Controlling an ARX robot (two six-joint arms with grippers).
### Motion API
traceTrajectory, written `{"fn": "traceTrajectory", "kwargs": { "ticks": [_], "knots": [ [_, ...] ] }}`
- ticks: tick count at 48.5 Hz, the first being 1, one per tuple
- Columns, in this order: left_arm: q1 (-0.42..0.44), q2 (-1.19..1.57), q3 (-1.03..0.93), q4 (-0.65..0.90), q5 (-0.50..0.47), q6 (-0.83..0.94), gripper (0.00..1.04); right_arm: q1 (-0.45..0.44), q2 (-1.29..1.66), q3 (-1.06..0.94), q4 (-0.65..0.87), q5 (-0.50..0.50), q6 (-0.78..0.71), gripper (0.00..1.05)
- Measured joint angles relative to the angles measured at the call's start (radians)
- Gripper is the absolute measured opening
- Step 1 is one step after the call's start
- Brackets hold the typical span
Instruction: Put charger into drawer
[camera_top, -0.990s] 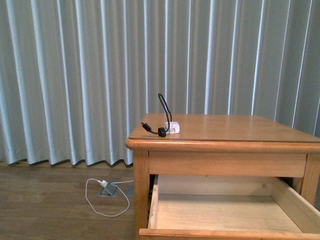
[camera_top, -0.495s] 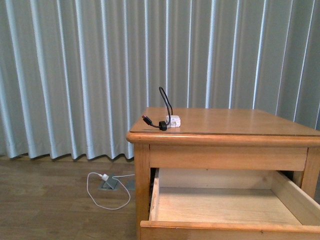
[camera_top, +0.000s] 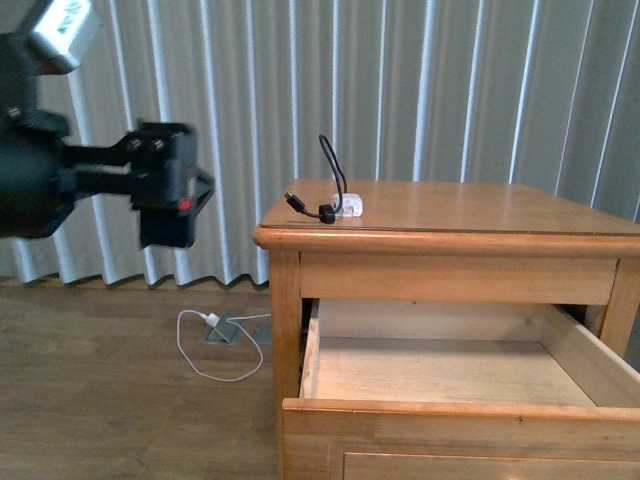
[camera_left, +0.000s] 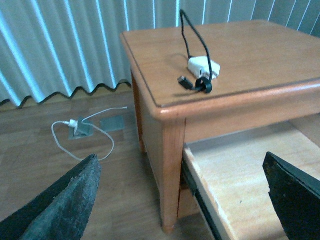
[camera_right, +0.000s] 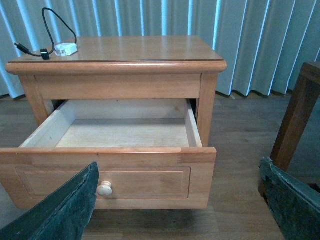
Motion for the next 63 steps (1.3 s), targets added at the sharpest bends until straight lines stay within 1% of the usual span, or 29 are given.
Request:
{"fn": "traceTrajectory", "kwargs": {
  "ticks": [6, 15, 22, 33, 39, 46, 60, 61, 63],
  "knots": [
    [-0.009, 0.129, 0.151, -0.017, -0.022, -0.016, 0.99, 0.0, 0.0, 0.0, 0.0, 0.0, 0.0, 0.96],
    [-0.044, 0.35, 0.409, -0.072, -0.077, -0.03, 0.99, 0.0, 0.0, 0.0, 0.0, 0.0, 0.0, 0.96],
    [-0.074, 0.549, 0.678, -0.146, -0.079, -0.049, 0.99, 0.0, 0.0, 0.0, 0.0, 0.0, 0.0, 0.96],
    [-0.095, 0.758, 0.985, -0.256, -0.103, -0.061, 0.99, 0.0, 0.0, 0.0, 0.0, 0.0, 0.0, 0.96],
    [-0.106, 0.917, 1.228, -0.353, -0.105, -0.068, 0.99, 0.0, 0.0, 0.0, 0.0, 0.0, 0.0, 0.96],
    [-0.112, 1.025, 1.416, -0.447, -0.105, -0.067, 0.99, 0.0, 0.0, 0.0, 0.0, 0.0, 0.0, 0.96],
    [-0.122, 1.249, 1.841, -0.743, -0.125, -0.045, 0.99, 0.0, 0.0, 0.0, 0.0, 0.0, 0.0, 0.96],
    [-0.122, 1.261, 1.865, -0.761, -0.125, -0.041, 0.98, 0.0, 0.0, 0.0, 0.0, 0.0, 0.0, 0.96],
    [-0.123, 1.274, 1.895, -0.785, -0.123, -0.036, 0.91, 0.0, 0.0, 0.0, 0.0, 0.0, 0.0, 0.96]
  ]
}}
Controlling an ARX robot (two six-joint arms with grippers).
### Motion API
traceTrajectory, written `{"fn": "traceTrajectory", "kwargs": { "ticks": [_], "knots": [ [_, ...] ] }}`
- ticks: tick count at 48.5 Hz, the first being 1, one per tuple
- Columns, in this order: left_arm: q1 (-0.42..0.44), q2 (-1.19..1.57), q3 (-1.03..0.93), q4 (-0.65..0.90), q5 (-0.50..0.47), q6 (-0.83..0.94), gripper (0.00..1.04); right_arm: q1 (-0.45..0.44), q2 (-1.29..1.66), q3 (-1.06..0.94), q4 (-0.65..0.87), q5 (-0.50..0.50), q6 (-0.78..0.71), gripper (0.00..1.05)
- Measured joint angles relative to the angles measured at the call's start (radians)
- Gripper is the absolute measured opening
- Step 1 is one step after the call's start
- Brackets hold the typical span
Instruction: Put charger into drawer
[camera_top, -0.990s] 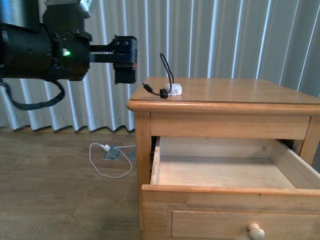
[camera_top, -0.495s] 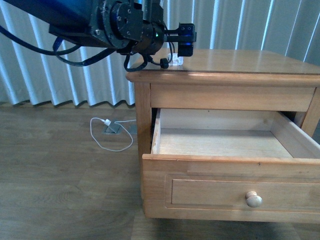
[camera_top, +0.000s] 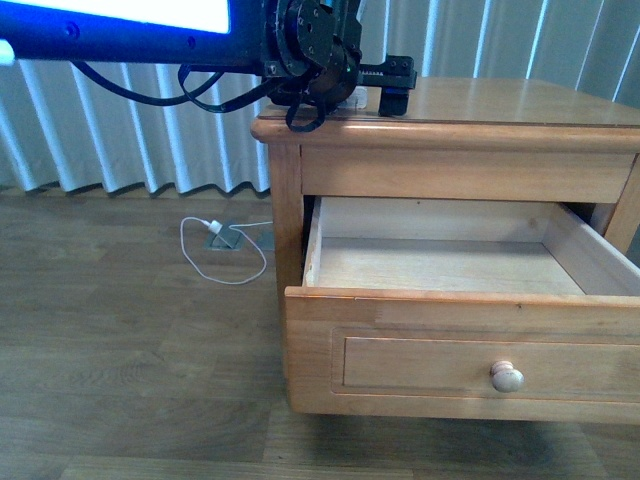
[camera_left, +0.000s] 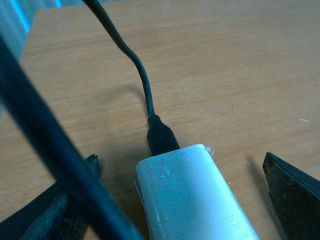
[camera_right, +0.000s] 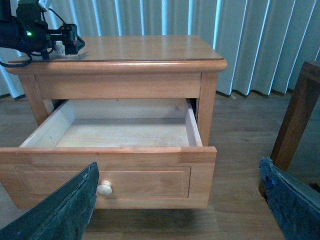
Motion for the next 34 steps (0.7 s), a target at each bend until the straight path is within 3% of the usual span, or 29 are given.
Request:
{"fn": "traceTrajectory", "kwargs": {
  "ticks": [8, 14, 34],
  "knots": [
    [-0.002, 0.0, -0.002, -0.005, -0.002, 0.019, 0.59, 0.0, 0.0, 0.0, 0.0, 0.0, 0.0, 0.96],
    [-0.004, -0.043, -0.088, 0.047, 0.002, 0.018, 0.41, 0.0, 0.0, 0.0, 0.0, 0.0, 0.0, 0.96],
    [0.001, -0.346, -0.6, 0.315, 0.047, 0.015, 0.4, 0.0, 0.0, 0.0, 0.0, 0.0, 0.0, 0.96]
  ]
}}
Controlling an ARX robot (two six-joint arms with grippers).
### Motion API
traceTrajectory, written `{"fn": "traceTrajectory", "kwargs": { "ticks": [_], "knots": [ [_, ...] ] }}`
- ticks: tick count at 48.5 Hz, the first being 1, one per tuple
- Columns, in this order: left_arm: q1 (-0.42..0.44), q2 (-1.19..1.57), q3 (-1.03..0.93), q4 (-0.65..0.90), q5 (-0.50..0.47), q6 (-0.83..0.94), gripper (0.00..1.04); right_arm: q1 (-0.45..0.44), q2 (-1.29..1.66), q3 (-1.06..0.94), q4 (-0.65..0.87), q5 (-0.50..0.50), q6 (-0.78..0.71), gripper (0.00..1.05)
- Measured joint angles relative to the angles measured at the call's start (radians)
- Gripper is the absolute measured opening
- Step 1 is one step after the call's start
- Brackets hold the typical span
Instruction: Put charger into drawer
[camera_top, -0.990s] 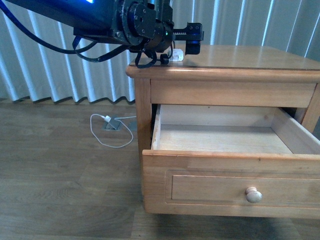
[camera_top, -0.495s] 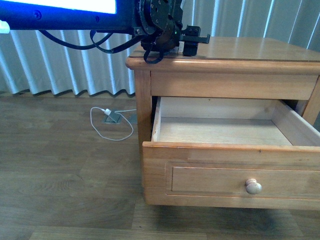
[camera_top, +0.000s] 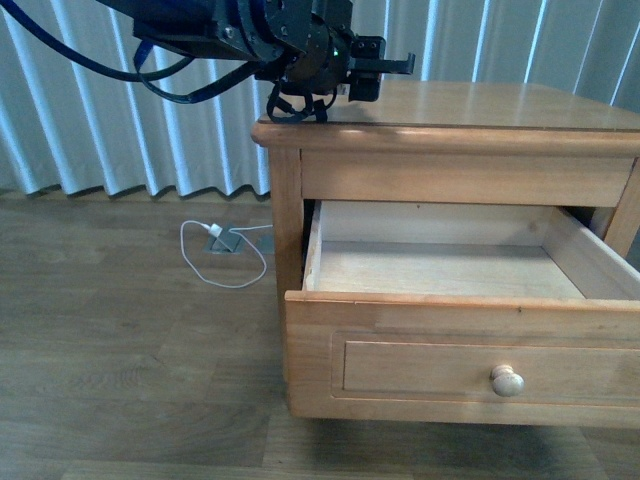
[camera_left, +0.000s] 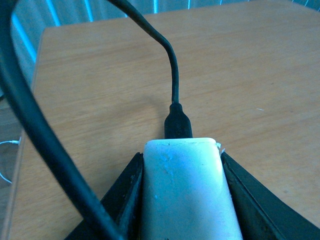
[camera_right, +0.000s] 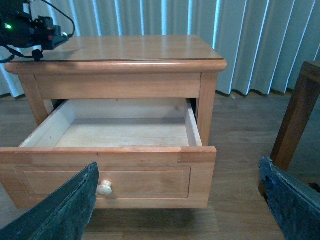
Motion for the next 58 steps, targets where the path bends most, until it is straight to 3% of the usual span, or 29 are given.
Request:
{"fn": "traceTrajectory", "kwargs": {
  "ticks": [18, 25, 39, 58],
  "knots": [
    [-0.014, -0.388, -0.585, 0.245, 0.113, -0.002, 0.4, 0.0, 0.0, 0.0, 0.0, 0.0, 0.0, 0.96],
    [-0.044, -0.451, -0.72, 0.279, 0.154, 0.023, 0.4, 0.0, 0.0, 0.0, 0.0, 0.0, 0.0, 0.96],
    [-0.096, -0.443, -0.758, 0.274, 0.2, 0.077, 0.4, 0.0, 0.0, 0.0, 0.0, 0.0, 0.0, 0.96],
    [-0.151, -0.221, -0.616, 0.211, 0.225, 0.095, 0.4, 0.0, 0.0, 0.0, 0.0, 0.0, 0.0, 0.96]
  ]
}}
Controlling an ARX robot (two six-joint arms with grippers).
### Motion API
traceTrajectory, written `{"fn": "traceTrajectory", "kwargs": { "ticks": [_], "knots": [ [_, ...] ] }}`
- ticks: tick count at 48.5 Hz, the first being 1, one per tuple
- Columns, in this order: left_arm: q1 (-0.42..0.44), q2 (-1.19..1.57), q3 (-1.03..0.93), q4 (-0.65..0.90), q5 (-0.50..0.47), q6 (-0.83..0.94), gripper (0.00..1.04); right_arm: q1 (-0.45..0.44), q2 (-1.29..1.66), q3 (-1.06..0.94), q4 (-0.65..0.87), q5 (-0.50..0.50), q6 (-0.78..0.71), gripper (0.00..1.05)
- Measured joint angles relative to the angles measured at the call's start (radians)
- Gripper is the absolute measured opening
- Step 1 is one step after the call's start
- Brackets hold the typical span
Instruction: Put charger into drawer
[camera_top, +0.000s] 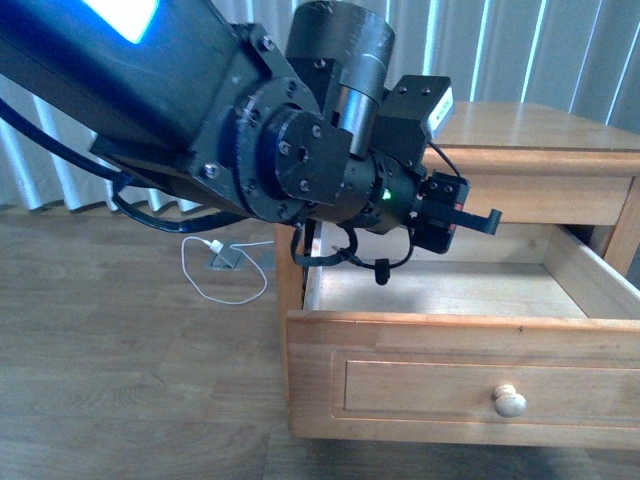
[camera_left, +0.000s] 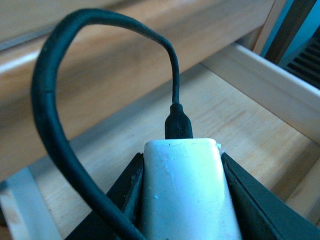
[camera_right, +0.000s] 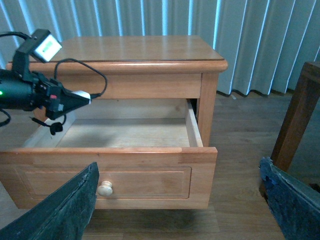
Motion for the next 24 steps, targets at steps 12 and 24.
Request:
{"fn": "traceTrajectory", "kwargs": {
  "ticks": [12, 24],
  "knots": [
    [-0.039, 0.135, 0.158, -0.071, -0.021, 0.011, 0.4, 0.0, 0.0, 0.0, 0.0, 0.0, 0.0, 0.96],
    [-0.056, 0.226, 0.245, -0.122, -0.06, 0.016, 0.4, 0.0, 0.0, 0.0, 0.0, 0.0, 0.0, 0.96]
  ]
}}
